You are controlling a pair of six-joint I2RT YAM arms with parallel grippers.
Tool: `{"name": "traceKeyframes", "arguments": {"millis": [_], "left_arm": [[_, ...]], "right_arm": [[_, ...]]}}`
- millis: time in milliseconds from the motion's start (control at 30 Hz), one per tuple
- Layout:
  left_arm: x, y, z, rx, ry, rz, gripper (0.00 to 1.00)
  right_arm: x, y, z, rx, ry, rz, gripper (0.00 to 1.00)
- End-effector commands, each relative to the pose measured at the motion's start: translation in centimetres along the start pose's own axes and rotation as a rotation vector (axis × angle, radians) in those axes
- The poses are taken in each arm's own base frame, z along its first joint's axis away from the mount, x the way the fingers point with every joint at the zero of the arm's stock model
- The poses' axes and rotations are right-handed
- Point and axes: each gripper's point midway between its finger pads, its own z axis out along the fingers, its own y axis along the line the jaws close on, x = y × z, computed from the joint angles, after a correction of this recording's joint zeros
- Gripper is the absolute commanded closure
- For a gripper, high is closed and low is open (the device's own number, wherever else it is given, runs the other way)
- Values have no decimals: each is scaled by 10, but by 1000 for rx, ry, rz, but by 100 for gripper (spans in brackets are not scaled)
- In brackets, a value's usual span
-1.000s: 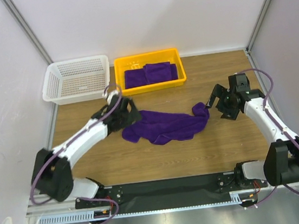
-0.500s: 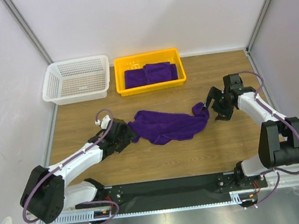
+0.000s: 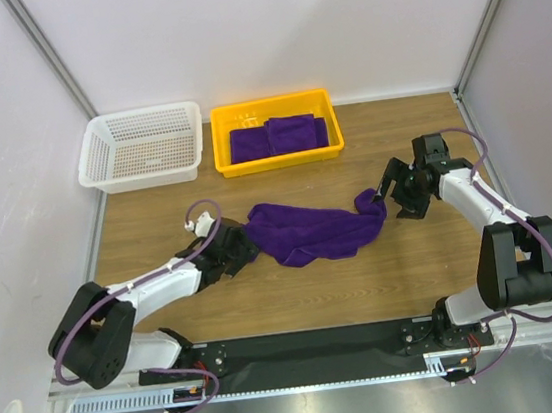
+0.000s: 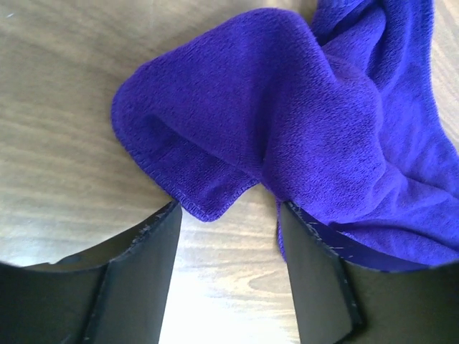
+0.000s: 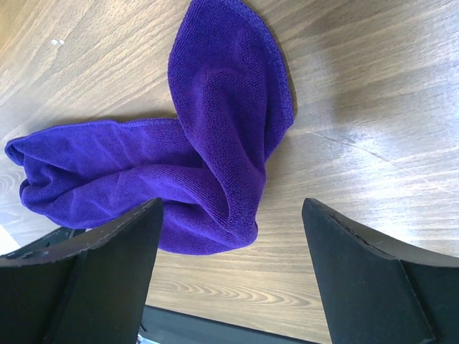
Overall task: Fold and stack the towels
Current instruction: Move the towel to the center of the board
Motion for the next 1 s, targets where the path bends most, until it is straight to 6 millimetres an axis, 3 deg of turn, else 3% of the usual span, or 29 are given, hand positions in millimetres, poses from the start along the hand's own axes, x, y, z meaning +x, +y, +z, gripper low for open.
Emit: {"name": "traceKeyframes", "arguments": {"millis": [0,100,300,333,400,533,667,800,967], "left_arm": [[2,5,9,-26,-9,4,38],[7,7,15,-28,5,10,48],[5,18,12,-82,-4,31,79],[2,19,10,-82,-13,39,90],[-2,21,3,-92,-29,50,100],[-10,25,-10,-101,-59,77,100],[-18,29,-26,-121,-75,104,100],[-24,29,-42,-125,-88,110,100],[-27,41,-56,-174,-92,115,100]], "right_arm": [[-13,13,-5,-45,-42,-4,16],[-7,11,-1,-45,-20,4,17],[8,10,1,-35,25,-6,21],[12,11,1,-37,36,-19,21],[22,9,0,-28,68,-30,21],[47,5,-1,-29,122,-59,23],[76,5,-1,-65,178,-71,37],[101,9,-3,-86,190,-95,38],[115,11,-1,-121,159,-100,38]]}}
